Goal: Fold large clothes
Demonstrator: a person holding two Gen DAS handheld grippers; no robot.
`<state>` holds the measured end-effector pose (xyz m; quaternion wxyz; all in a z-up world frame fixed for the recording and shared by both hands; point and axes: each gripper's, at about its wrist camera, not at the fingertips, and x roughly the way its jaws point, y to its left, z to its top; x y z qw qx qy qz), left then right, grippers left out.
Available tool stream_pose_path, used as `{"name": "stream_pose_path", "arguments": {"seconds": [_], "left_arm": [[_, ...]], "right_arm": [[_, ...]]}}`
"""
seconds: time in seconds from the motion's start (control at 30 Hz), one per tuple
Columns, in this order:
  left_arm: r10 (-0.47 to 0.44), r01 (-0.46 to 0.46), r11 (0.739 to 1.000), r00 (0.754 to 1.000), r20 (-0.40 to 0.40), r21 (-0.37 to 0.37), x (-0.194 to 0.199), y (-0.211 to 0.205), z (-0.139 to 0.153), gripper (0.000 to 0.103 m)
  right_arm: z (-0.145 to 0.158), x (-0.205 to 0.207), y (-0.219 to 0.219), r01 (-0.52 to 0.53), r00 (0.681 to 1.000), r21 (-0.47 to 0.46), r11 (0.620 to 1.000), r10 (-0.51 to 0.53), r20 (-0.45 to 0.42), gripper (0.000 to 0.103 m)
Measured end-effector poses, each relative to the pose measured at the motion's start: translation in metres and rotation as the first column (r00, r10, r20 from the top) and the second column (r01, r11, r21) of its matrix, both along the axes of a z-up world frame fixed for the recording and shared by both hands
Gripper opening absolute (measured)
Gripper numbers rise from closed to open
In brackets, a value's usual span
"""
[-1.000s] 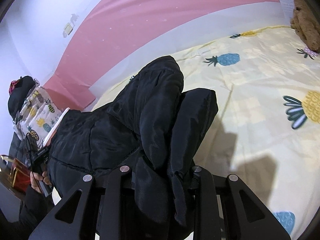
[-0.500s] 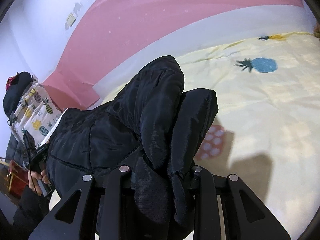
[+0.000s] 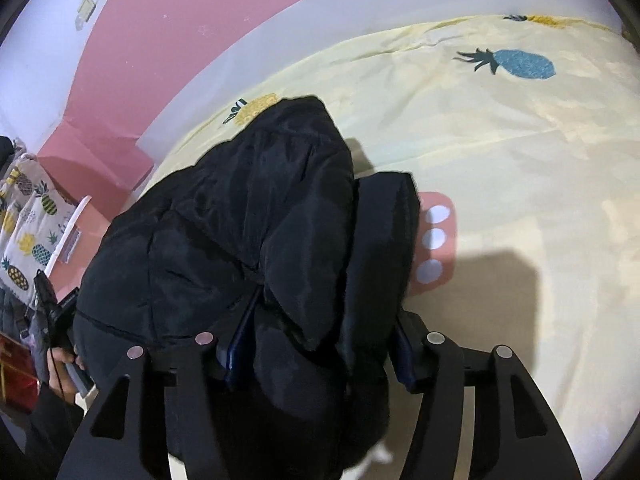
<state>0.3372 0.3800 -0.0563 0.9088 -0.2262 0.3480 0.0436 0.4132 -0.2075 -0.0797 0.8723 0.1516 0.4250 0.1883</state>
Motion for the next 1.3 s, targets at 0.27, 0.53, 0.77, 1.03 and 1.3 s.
{"name": "stream_pose_path", "arguments": {"seconds": [0.27,0.53,0.77,1.03,1.3], "left_arm": [[0.094,-0.102,0.992,0.990,0.102,0.073,-0.039,0.001,0.056,0.047],[-0.011,0.011,0.984,1.000,-0.001,0.180,0.012,-0.037,0.022,0.047],[-0.003,0.003,0.983,1.000,-0.001,0.185,0.012,-0.033,0.022,0.047],[0.003,-0.013,0.977,0.999,0.046,0.211,-0.067,-0.076,0.078,0.047],[-0.009,-0.002,0.980,0.998,0.055,0.197,-0.178,-0.148,0.104,0.065]], "right_arm": [[0.061,-0.027,0.009,0.077,0.979,-0.181,0.980,-0.039,0.200,0.059],[0.021,0.010,0.061,-0.013,0.993,-0.303,0.953,0.049,0.111,0.059],[0.030,0.004,0.055,0.011,0.993,-0.273,0.962,0.020,0.112,0.059],[0.073,-0.088,0.039,0.042,0.983,-0.267,0.963,0.008,0.184,0.059],[0.088,-0.197,0.033,0.033,0.971,-0.279,0.960,0.035,0.236,0.066]]}}
